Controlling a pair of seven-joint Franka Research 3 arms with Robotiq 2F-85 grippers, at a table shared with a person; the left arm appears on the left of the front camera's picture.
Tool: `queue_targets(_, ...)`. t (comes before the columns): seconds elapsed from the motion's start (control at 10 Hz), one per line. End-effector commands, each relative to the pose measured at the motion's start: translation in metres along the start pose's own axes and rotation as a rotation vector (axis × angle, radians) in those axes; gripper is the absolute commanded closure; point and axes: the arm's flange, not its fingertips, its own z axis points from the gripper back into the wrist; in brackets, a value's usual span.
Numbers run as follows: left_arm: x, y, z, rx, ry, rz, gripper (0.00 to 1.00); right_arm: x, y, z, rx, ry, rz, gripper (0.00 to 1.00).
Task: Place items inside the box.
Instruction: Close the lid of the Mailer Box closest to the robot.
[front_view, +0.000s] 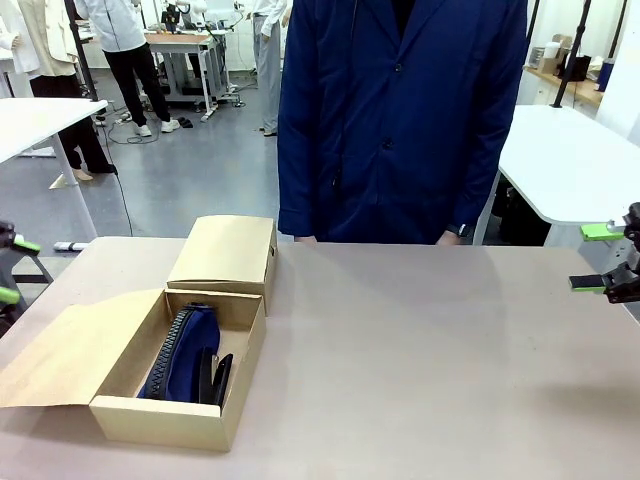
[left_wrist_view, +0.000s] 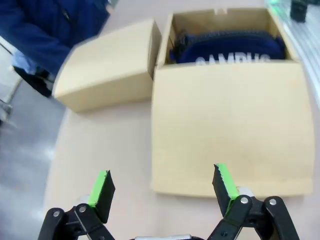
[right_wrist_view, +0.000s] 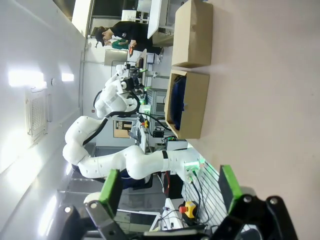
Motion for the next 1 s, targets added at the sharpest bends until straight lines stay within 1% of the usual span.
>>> queue_targets(0.0, -0.073, -0.011, -0.025, -0.047, 0.022, -0.001, 0.0, -0.001, 0.003, 0.001, -0.009, 0.007, -0.011, 0.0)
queue_targets(0.1, -0.081, -0.012, -0.025, -0.084, 0.04, 0.018, 0.0, -0.001, 0.003, 0.001, -0.009, 0.007, -0.011, 0.0)
queue_targets(0.2, -0.087, -0.012, -0.027, -0.061, 0.103, 0.035, 0.0, -0.001, 0.003, 0.001, -0.009, 0.007, -0.011, 0.0)
queue_targets(0.4, -0.091, -0.015, -0.029, -0.105, 0.099, 0.025, 0.0, -0.001, 0.003, 0.001, -0.009, 0.007, -0.011, 0.0)
queue_targets(0.6, -0.098, -0.019, -0.031, -0.169, 0.128, -0.002, 0.0, -0.001, 0.003, 0.001, -0.009, 0.007, -0.011, 0.0)
queue_targets(0.8, -0.105, -0.025, -0.035, -0.235, 0.18, -0.028, 0.0, -0.001, 0.003, 0.001, -0.009, 0.007, -0.011, 0.0)
queue_targets(0.9, -0.109, -0.028, -0.037, -0.27, 0.184, -0.021, 0.0, -0.001, 0.003, 0.001, -0.009, 0.007, -0.011, 0.0)
